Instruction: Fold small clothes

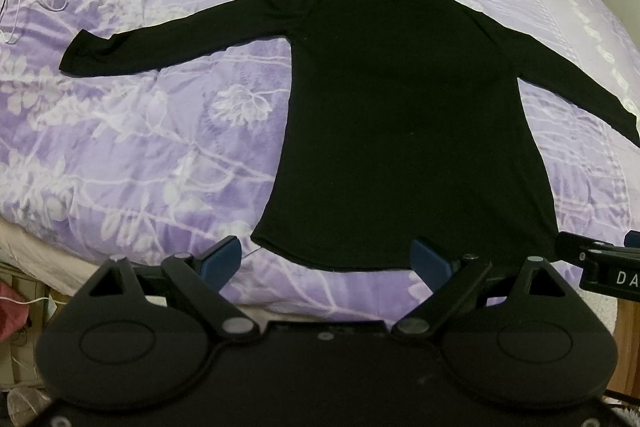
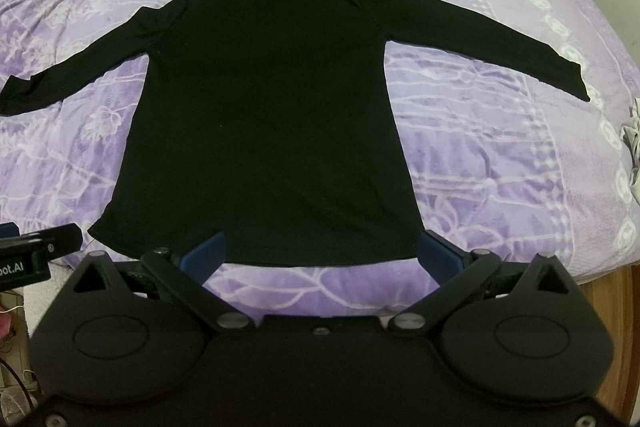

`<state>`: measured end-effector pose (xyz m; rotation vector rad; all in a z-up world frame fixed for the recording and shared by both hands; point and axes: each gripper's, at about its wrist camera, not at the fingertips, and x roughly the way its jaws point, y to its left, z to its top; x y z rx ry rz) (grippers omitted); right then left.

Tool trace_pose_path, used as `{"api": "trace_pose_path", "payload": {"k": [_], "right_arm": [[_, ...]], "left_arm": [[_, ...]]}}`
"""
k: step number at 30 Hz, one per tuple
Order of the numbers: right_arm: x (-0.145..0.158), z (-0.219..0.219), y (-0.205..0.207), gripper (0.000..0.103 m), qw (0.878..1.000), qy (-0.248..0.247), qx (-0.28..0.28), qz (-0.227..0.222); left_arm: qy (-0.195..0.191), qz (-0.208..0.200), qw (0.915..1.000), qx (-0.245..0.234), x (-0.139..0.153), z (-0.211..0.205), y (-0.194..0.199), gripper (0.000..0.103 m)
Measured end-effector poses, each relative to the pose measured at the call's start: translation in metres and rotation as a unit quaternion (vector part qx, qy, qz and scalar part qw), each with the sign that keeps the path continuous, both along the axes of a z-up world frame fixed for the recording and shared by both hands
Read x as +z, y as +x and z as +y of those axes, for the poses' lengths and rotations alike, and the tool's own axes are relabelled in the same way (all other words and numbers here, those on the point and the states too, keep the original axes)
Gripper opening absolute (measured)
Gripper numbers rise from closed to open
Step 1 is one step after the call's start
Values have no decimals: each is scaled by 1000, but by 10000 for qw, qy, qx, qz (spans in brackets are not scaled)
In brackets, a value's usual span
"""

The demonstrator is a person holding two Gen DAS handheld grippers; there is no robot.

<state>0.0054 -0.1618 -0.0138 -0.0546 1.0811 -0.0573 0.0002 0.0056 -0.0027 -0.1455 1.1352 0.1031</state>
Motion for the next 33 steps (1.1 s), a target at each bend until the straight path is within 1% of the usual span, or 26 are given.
{"api": "trace_pose_path", "payload": {"k": [15, 16, 19, 22, 25, 27, 30, 31, 32, 33], "right_arm": [[3, 1, 2, 98, 10000, -7, 4, 10], [-3, 0, 1, 98, 10000, -10, 5, 15], [-5, -1, 3, 98, 10000, -27, 3, 32], [-8, -2, 8, 98, 10000, -61, -11, 49], [-7, -3, 18, 98, 9999, -45, -10, -97], [-4, -3, 24, 98, 9990, -30, 25, -437], [1, -4, 35, 98, 9931, 27, 170, -1163], [0, -5, 40, 98, 9897, 84, 211, -1416], [-1, -7, 46, 98, 9859, 158, 260, -1648], [-3, -8, 51, 98, 9809, 248, 351, -1894]], "left_arm": [[-5, -6, 10000, 14, -2, 1, 3, 94], [-12, -10, 10000, 13, -2, 1, 4, 94], [4, -48, 10000, 32, -2, 3, 6, 94], [-59, -174, 9998, 53, -2, 10, 11, 94], [-175, -574, 9981, 117, 0, 21, 18, 94], [-212, -967, 9947, 274, 3, 35, 23, 94], [-234, -1633, 9840, 680, 6, 68, 29, 94], [-235, -1852, 9790, 814, 6, 80, 31, 94], [-197, -2147, 9716, 972, 5, 96, 34, 94], [-152, -2282, 9675, 1076, 4, 106, 36, 94]]}}
